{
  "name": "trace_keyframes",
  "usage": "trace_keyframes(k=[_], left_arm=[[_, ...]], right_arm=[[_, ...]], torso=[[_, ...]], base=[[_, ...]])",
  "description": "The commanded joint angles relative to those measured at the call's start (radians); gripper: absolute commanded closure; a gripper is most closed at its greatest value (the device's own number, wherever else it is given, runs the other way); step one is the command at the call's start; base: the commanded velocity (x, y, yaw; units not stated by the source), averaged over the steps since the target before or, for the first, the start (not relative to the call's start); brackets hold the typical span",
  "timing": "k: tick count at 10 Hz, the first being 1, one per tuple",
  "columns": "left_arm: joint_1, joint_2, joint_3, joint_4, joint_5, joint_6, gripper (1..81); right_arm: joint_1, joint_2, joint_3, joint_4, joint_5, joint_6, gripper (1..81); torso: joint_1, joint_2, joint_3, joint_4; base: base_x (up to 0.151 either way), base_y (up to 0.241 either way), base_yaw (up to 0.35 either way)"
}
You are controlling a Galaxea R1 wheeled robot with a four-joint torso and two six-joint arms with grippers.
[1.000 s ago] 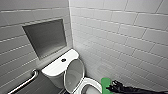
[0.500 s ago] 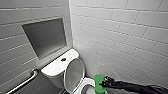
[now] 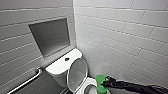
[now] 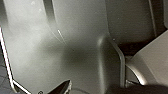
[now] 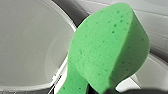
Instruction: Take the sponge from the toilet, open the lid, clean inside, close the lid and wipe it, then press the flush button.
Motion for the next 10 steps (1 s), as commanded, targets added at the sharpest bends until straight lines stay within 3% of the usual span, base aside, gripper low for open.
trace_keyframes(k=[1, 3, 4, 5, 6, 7, 8, 10], left_arm=[[-0.007, 0.004, 0.002, -0.013, 0.075, 0.0, 1.0], [-0.004, 0.004, 0.002, -0.013, 0.073, 0.0, 1.0], [0.0, 0.004, 0.002, -0.013, 0.073, 0.0, 1.0], [0.003, 0.004, 0.002, -0.013, 0.073, 0.0, 1.0], [0.003, 0.004, 0.002, -0.013, 0.073, 0.0, 1.0], [0.004, 0.001, 0.002, -0.014, 0.073, 0.0, 1.0], [0.004, -0.001, 0.002, -0.02, 0.073, 0.0, 1.0], [0.007, -0.002, 0.002, -0.02, 0.073, 0.0, 1.0]], right_arm=[[0.158, 0.002, 0.02, 0.017, -0.019, 0.001, 81.1], [0.166, 0.002, 0.019, 0.017, -0.013, 0.001, 81.1], [0.17, 0.002, 0.017, 0.017, -0.01, 0.001, 81.1], [0.175, 0.001, 0.016, 0.017, -0.008, 0.001, 81.1], [0.179, 0.001, 0.014, 0.018, -0.004, 0.001, 81.1], [0.184, 0.002, 0.013, 0.018, -0.002, 0.003, 81.1], [0.192, 0.002, 0.013, 0.018, 0.001, 0.003, 81.1], [0.204, -0.001, 0.006, 0.018, 0.001, 0.023, 81.1]], torso=[[0.0, 0.0, 0.0, 0.096], [0.0, 0.0, -0.02, 0.168], [0.0, 0.0, -0.049, 0.19], [0.0, 0.0, -0.077, 0.202], [0.0, 0.0, -0.083, 0.199], [0.0, 0.0, -0.073, 0.18], [0.001, 0.0, -0.092, 0.197], [0.001, 0.0, -0.115, 0.202]], base=[[0.0, 0.0, 0.0], [0.0, 0.0, 0.0], [0.0, 0.0, 0.0], [0.0, 0.0, 0.0], [0.0, 0.0, 0.0], [0.0, 0.0, 0.0], [0.0, 0.0, 0.0], [0.0, 0.0, 0.0]])
